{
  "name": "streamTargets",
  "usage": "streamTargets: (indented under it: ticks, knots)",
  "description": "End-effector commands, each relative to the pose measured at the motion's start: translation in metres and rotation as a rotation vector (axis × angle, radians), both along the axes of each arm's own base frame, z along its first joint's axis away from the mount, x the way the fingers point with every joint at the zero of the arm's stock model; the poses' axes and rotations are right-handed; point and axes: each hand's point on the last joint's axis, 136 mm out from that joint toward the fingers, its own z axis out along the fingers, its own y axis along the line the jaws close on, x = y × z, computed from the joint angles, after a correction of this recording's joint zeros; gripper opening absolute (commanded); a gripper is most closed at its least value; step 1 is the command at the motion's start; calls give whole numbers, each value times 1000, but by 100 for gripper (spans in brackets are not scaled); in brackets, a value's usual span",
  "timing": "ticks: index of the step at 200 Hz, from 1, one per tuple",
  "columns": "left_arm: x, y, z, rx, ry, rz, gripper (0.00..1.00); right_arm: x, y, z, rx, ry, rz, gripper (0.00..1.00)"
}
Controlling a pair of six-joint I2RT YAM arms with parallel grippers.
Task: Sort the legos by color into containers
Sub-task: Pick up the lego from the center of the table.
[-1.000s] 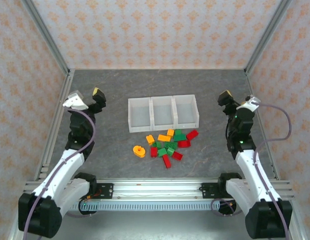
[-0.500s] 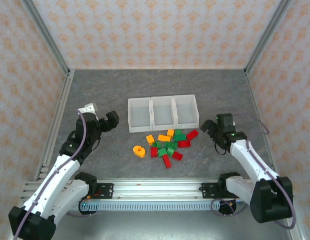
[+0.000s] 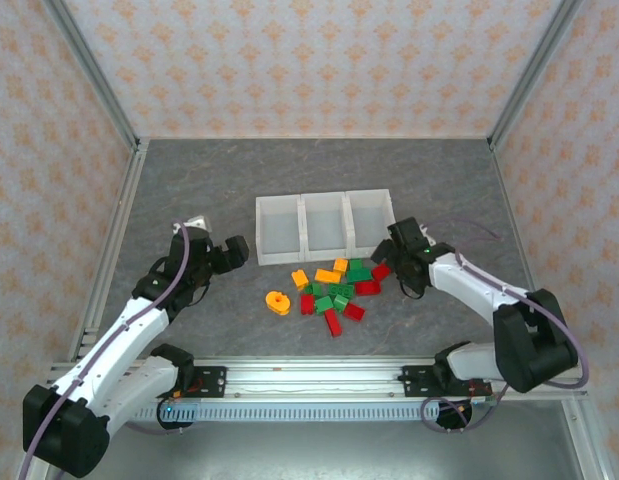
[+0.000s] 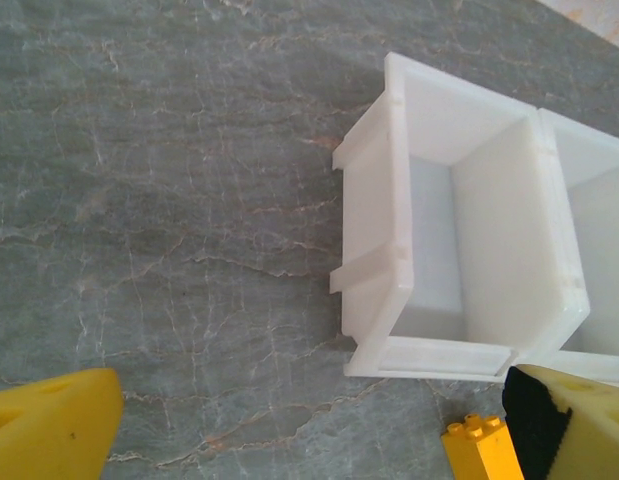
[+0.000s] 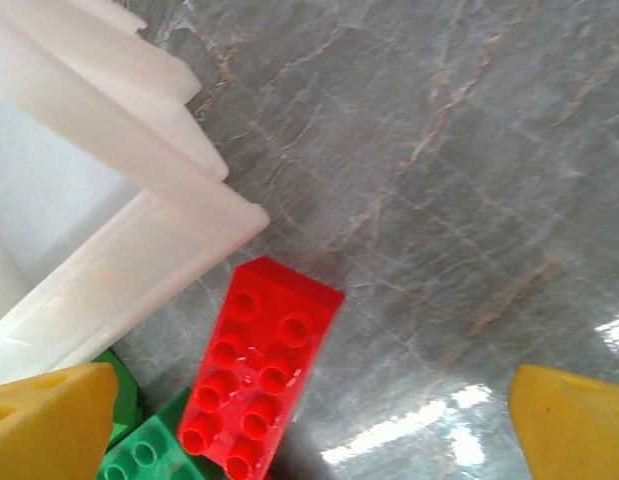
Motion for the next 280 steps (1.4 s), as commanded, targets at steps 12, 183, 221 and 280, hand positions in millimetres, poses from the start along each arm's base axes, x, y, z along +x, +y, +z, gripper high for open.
streamTargets:
  ticks: [12,183,221,280]
  knots:
    - [1,-7,-1,-23,-3,-20,99,10,3,0,-41,-13,-28,100]
    - [-2,-13,9,-27,-31,-47,99,5,-6,-37,-190,23,88,68]
    - [-1,-11,7,-21,-28,-37,99,0,-9,-39,-204,24,104,60]
    - [-2,-14,6,-29,-23,-50,99,-9,-10,-40,-189,25,134,44]
